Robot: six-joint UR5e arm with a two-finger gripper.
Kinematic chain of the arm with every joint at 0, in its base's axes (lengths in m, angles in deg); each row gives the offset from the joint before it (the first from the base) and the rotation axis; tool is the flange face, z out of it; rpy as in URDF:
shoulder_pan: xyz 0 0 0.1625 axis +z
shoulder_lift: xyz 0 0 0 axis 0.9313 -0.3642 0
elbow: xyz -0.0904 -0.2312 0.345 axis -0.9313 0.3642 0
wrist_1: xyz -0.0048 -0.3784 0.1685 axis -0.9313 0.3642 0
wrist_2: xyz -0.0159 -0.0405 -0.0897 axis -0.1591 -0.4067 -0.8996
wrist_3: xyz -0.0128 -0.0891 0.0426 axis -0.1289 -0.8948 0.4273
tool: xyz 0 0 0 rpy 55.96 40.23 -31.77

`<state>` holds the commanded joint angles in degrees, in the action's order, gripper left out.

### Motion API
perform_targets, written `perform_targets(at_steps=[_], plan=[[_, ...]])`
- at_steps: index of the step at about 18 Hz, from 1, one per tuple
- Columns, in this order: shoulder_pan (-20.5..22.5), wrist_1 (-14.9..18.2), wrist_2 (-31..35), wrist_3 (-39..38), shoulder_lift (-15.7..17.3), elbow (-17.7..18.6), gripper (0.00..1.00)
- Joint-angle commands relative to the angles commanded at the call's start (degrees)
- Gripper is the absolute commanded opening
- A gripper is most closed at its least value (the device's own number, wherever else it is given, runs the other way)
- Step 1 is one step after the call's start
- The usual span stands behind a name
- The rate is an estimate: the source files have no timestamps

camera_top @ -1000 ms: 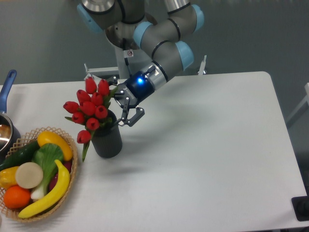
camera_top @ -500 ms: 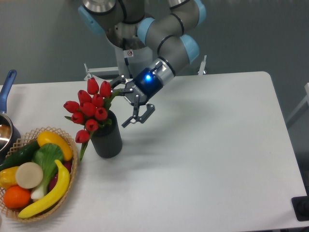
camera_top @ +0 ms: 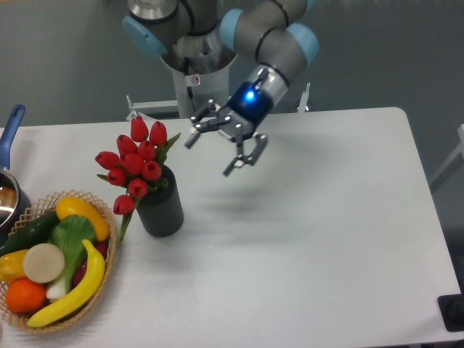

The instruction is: Insert the flowers into the vase

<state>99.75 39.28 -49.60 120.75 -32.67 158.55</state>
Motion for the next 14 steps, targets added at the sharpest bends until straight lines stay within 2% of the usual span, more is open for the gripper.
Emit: perform_targets(at_steps=[3, 6, 8, 11, 12, 14], plan=[[0.2, 0.2, 13.9, -0.2, -0.5, -5.4, 1.0], [0.0, 0.4, 25.2, -0.6, -6.8, -13.0, 1.0], [-1.7, 0.4, 31.6, -0.8, -10.5, -16.6, 1.0], [-5.2, 0.5, 42.5, -4.4, -18.2, -25.0, 1.0], [-6.6, 0.9, 45.6, -4.8, -19.8, -27.1, 1.0], [-8.3, 3.9, 49.2, -5.0, -21.4, -28.9, 1.0]])
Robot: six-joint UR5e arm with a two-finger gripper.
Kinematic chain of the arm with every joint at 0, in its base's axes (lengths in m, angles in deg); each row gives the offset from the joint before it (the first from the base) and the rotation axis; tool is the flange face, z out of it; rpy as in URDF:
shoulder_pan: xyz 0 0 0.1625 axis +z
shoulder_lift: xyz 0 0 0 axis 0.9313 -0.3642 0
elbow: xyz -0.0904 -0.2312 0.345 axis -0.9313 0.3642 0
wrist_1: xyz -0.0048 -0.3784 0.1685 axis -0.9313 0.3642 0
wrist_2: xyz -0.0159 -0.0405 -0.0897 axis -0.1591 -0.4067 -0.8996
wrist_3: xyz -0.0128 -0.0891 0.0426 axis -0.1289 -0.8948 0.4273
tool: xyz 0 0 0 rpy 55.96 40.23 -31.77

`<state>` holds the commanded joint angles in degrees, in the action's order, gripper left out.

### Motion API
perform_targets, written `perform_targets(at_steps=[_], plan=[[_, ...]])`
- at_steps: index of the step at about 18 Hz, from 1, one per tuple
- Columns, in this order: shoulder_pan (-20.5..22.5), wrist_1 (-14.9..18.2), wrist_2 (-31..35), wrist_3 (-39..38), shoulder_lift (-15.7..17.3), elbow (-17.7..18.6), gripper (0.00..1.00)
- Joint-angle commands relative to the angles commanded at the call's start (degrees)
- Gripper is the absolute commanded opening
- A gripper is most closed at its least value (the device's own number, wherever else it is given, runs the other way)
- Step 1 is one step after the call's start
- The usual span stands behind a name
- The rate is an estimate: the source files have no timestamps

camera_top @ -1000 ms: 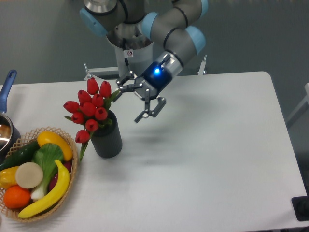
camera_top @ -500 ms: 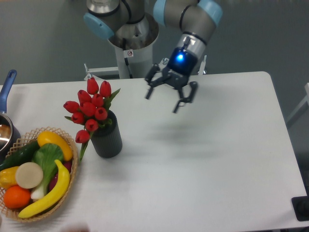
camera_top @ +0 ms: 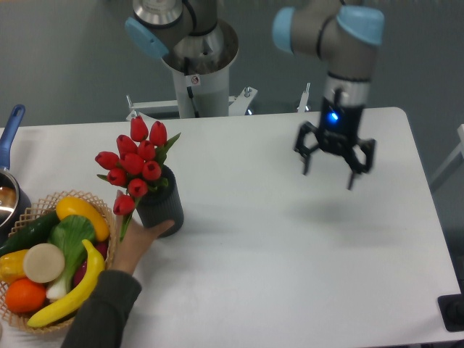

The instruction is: Insert the flowers into the vase

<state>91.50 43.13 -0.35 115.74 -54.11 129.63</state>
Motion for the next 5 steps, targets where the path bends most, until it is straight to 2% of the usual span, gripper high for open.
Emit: perform_targets(at_steps=[3, 5], plan=[[-2.5, 5.5, 5.0, -0.2, -0.4, -2.3, 1.0], [-3.4, 5.6, 6.8, -0.3, -0.7, -2.3, 1.0]])
